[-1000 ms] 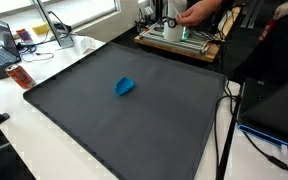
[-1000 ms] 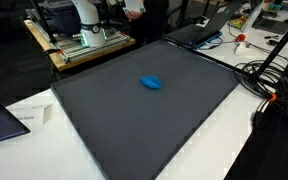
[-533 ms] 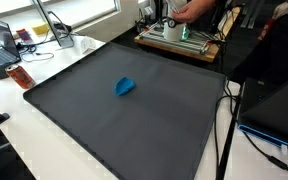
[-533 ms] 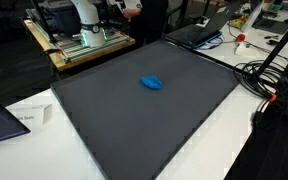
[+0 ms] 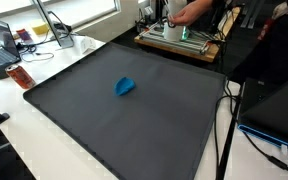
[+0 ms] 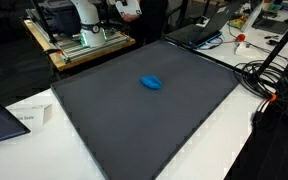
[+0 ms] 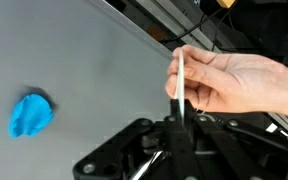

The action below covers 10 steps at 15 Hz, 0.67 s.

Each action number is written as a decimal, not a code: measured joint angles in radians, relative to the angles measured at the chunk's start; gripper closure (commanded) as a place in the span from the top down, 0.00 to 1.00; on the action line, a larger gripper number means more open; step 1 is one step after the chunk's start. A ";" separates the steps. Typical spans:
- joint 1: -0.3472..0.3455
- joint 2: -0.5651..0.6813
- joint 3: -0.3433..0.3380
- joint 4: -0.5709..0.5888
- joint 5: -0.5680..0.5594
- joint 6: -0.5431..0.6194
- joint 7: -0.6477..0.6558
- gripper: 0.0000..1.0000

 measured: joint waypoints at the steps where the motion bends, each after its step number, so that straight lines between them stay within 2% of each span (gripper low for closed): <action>1: 0.002 0.000 0.005 0.000 0.011 -0.004 0.000 0.01; 7: 0.001 0.000 0.015 -0.001 0.017 -0.005 -0.004 0.01; 10: -0.012 -0.015 0.051 0.002 0.017 -0.047 0.056 0.01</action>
